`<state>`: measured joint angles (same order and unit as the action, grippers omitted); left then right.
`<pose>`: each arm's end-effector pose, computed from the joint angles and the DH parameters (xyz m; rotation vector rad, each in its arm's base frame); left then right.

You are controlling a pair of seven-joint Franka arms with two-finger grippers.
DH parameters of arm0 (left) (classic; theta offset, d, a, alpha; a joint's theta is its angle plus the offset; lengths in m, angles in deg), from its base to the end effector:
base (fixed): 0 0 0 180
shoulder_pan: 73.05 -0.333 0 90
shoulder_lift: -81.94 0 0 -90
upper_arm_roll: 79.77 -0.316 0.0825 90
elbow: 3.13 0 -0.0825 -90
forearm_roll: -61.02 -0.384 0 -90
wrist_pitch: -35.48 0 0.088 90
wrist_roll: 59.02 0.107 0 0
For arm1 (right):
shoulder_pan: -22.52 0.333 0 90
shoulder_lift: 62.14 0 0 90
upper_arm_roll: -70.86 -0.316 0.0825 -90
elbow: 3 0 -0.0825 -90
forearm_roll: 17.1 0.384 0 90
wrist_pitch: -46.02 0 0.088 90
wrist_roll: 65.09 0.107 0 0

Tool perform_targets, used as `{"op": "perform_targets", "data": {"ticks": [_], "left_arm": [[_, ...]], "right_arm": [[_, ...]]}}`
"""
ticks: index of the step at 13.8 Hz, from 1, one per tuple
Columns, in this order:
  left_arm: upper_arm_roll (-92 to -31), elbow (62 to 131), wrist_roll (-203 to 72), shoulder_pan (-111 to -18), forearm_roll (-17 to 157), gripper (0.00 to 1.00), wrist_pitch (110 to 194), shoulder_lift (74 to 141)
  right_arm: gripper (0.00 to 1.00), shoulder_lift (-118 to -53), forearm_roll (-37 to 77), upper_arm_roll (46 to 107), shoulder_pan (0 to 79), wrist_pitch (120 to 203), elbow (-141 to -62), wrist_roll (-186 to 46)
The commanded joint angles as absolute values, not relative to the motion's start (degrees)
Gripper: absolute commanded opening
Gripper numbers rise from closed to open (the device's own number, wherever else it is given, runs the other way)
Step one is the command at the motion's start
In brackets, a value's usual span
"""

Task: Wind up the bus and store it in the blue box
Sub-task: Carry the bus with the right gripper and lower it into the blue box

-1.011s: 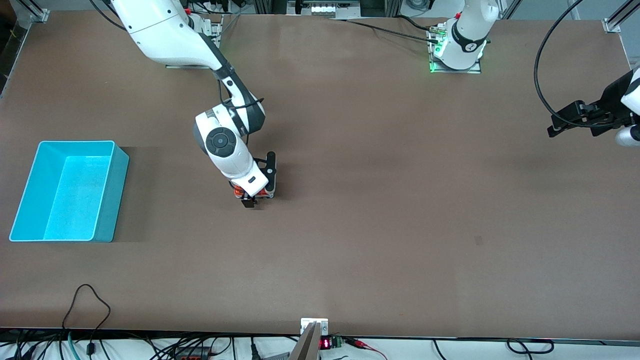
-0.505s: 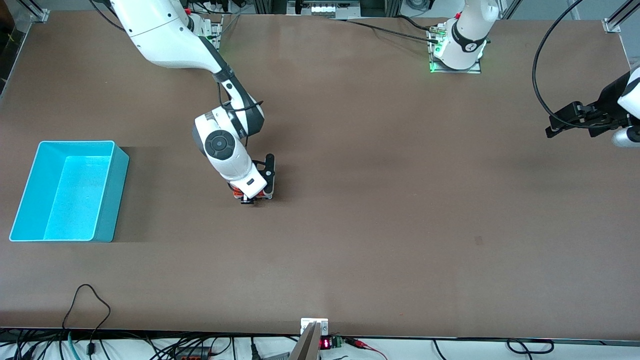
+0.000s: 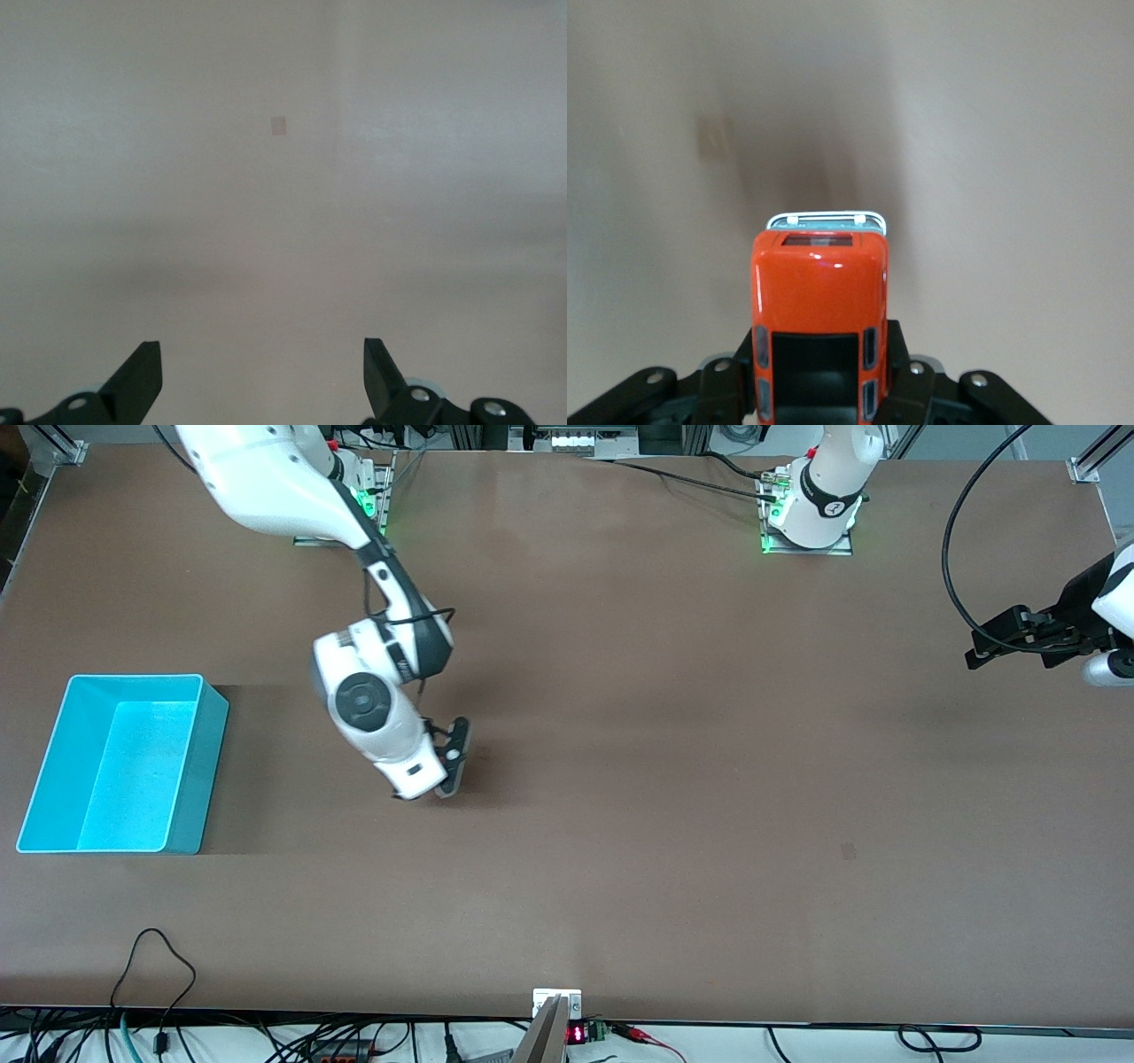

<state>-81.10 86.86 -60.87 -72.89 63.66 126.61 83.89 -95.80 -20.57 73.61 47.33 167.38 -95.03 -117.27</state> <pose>0.5662 0.0065 0.6073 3.0952 0.0835 -0.0223 0.6330 0.2580 0.2805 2.4202 1.9100 -0.1430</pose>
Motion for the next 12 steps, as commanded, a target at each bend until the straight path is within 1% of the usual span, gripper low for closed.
{"op": "perform_targets", "data": {"ticks": [1, 3, 6, 12], "left_arm": [[-81.09, 87.66, -59.81, -72.78, 64.01, 1.00, 127.33, 83.17], [-81.09, 87.66, -59.81, -72.78, 64.01, 1.00, 127.15, 83.17], [-81.09, 87.66, -59.73, -72.87, 64.01, 1.00, 127.15, 83.08], [-81.09, 87.58, -59.73, -72.78, 64.01, 1.00, 127.33, 83.08]], "right_arm": [[0.00, -92.22, -20.35, 78.93, 46.26, 160.46, -91.86, -113.98], [0.00, -91.06, -20.18, 82.10, 43.90, 160.36, -91.69, -109.22], [0.00, -89.83, -20.17, 82.29, 35.91, 160.45, -91.69, -107.03], [0.00, -90.53, -19.47, 82.47, 19.13, 160.97, -91.69, -98.76]]}}
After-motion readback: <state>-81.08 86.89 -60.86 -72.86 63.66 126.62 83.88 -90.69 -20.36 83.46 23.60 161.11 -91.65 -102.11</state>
